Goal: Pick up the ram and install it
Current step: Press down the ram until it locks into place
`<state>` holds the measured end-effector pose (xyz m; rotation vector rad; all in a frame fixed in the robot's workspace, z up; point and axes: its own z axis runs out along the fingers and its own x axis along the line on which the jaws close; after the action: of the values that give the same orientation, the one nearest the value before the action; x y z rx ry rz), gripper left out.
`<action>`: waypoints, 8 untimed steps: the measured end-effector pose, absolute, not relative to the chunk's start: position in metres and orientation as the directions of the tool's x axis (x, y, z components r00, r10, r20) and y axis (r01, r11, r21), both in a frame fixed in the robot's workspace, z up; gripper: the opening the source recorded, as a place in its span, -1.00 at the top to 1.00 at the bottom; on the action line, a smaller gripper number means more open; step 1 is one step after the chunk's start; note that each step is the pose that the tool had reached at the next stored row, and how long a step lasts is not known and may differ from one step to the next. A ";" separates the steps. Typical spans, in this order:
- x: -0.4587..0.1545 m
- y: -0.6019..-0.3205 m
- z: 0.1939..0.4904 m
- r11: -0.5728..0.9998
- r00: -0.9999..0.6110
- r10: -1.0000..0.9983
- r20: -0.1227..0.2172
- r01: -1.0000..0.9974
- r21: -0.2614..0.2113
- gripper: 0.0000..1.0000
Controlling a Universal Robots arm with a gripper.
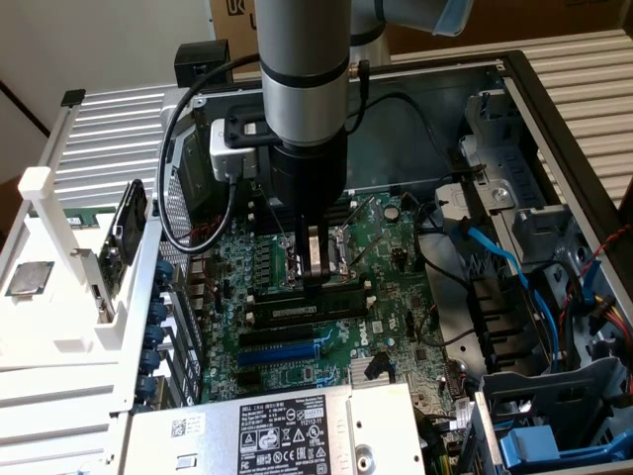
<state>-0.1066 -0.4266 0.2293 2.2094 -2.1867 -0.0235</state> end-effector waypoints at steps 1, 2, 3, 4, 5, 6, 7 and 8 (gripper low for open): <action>-0.107 -0.427 0.229 -0.010 0.010 -1.000 0.012 -0.999 0.035 0.80; -0.107 -0.427 0.229 -0.010 0.011 -1.000 0.012 -0.999 0.035 0.80; -0.107 -0.427 0.229 -0.010 0.011 -1.000 0.012 -0.999 0.035 0.80; -0.107 -0.427 0.229 -0.010 0.011 -1.000 0.012 -0.999 0.036 0.80; -0.107 -0.427 0.229 -0.010 0.011 -1.000 0.012 -0.999 0.036 0.80; -0.107 -0.427 0.229 -0.010 0.011 -1.000 0.012 -0.999 0.036 0.80; -0.107 -0.427 0.229 -0.010 0.011 -1.000 0.012 -0.999 0.036 0.80; -0.107 -0.427 0.229 -0.010 0.011 -1.000 0.012 -0.999 0.036 0.80</action>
<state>-0.1066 -0.4269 0.2290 2.2087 -2.1860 -0.0263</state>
